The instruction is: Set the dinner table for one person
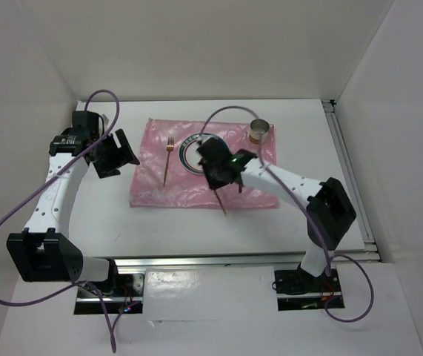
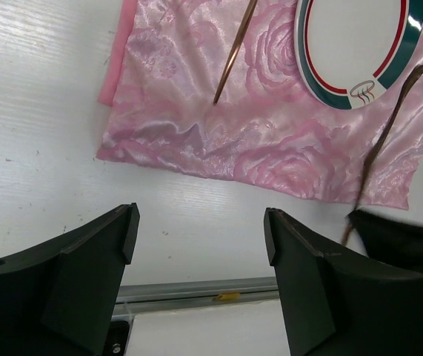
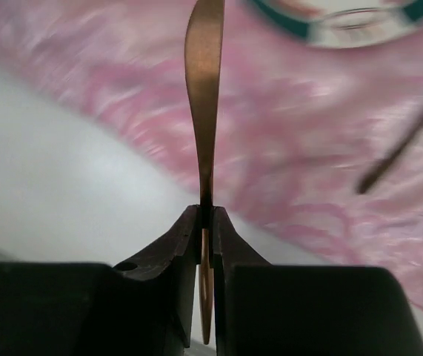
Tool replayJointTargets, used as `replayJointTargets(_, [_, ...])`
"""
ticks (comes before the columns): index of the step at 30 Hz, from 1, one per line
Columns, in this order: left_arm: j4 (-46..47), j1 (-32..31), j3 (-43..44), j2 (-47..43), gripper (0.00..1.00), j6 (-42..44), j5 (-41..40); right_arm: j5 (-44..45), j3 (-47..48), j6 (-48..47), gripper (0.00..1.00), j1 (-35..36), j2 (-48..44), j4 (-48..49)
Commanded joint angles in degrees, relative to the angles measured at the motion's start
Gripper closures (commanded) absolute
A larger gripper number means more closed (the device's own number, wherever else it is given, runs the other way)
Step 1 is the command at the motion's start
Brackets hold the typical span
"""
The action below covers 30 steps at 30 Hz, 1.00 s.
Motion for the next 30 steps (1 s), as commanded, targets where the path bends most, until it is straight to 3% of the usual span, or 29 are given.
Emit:
replayJointTargets(1, [1.1, -0.2, 1.1, -1.8, 0.14, -0.4, 0.0, -3.7, 0.1, 5.8, 1.00, -13.1, -4.6, 0.7])
replayJointTargets(3, [1.8, -0.2, 0.0, -1.8, 0.14, -0.4, 0.5, -7.6, -0.8, 6.3, 1.00, -17.7, -5.3, 3.2])
replayJointTargets(12, [1.8, -0.2, 0.0, -1.3, 0.14, 0.1, 1.1, -8.2, 0.4, 0.9, 1.00, -32.8, 3.6, 5.1])
replayJointTargets(19, [1.2, -0.2, 1.1, 0.0, 0.14, 0.1, 1.1, -8.9, 1.1, 0.9, 0.99, -35.5, 10.4, 7.0])
replayJointTargets(22, [1.2, -0.2, 1.1, 0.0, 0.14, 0.1, 1.1, -9.5, 1.8, 2.3, 0.82, -35.5, 12.8, 7.0])
replayJointTargets(23, [1.2, -0.2, 1.1, 0.0, 0.14, 0.6, 1.1, -9.5, 1.8, 2.9, 0.74, -35.5, 12.8, 6.2])
replayJointTargets(24, [1.2, -0.2, 1.8, 0.0, 0.14, 0.6, 1.1, -9.5, 3.1, 2.9, 0.58, -35.5, 13.4, 5.0])
replayJointTargets(28, [-0.1, -0.2, 3.6, 0.5, 0.14, 1.1, 1.6, -7.8, 6.2, 5.1, 0.19, -35.5, 10.0, 0.8])
replayJointTargets(30, [-0.9, -0.2, 4.3, 0.5, 0.14, 1.1, 0.0, -5.4, 7.3, 5.9, 0.10, -35.5, 7.3, -1.1])
